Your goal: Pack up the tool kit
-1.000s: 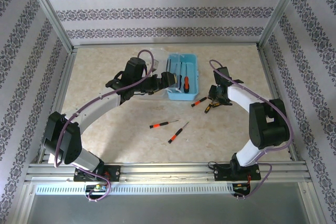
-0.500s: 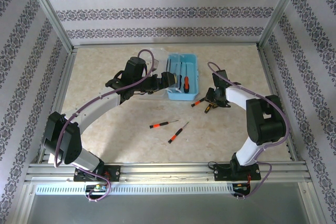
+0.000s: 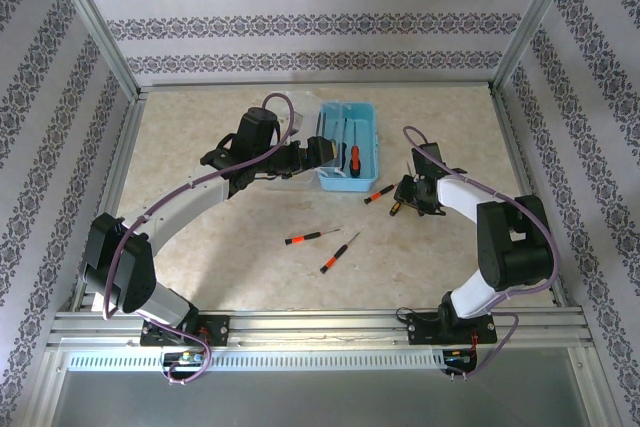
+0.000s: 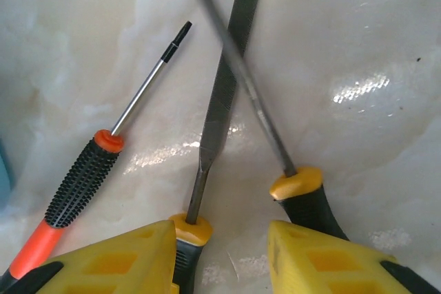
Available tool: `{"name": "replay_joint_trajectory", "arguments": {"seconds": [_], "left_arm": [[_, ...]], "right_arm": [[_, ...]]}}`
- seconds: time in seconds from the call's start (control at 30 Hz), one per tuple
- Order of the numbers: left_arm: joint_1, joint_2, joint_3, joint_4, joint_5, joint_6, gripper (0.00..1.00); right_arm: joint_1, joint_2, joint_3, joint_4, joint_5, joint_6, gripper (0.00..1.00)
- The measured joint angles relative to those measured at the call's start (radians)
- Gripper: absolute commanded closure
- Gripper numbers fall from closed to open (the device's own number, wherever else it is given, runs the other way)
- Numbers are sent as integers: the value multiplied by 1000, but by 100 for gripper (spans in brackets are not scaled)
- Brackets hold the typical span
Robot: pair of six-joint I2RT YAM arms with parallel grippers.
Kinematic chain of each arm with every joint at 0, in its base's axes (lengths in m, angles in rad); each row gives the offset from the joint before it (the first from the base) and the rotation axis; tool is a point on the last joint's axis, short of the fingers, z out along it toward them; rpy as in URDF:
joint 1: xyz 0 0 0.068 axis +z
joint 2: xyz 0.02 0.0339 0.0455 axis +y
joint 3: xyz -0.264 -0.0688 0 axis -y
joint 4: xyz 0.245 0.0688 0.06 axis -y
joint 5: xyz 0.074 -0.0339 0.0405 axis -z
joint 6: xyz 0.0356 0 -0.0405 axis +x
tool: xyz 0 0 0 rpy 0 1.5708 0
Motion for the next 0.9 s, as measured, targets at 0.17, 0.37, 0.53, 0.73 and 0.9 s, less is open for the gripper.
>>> {"name": "replay_joint_trajectory", "arguments": {"seconds": [0.17, 0.37, 0.53, 0.73, 0.9], "left_arm": [[0, 0, 0, 0, -1, 1, 3], [0, 0, 0, 0, -4, 1, 3], [0, 0, 0, 0, -4, 1, 3], [0, 0, 0, 0, -4, 1, 3], [0, 0, 0, 0, -4, 1, 3]], "right_arm": [[-2, -54, 0, -42, -18, -1, 59], [-2, -169, 43, -113, 9, -29, 59], [-2, -100, 140, -191, 70, -111, 59], [-40, 28, 159, -233, 95, -174, 59], [-52, 106, 171, -250, 82, -199, 59]]}}
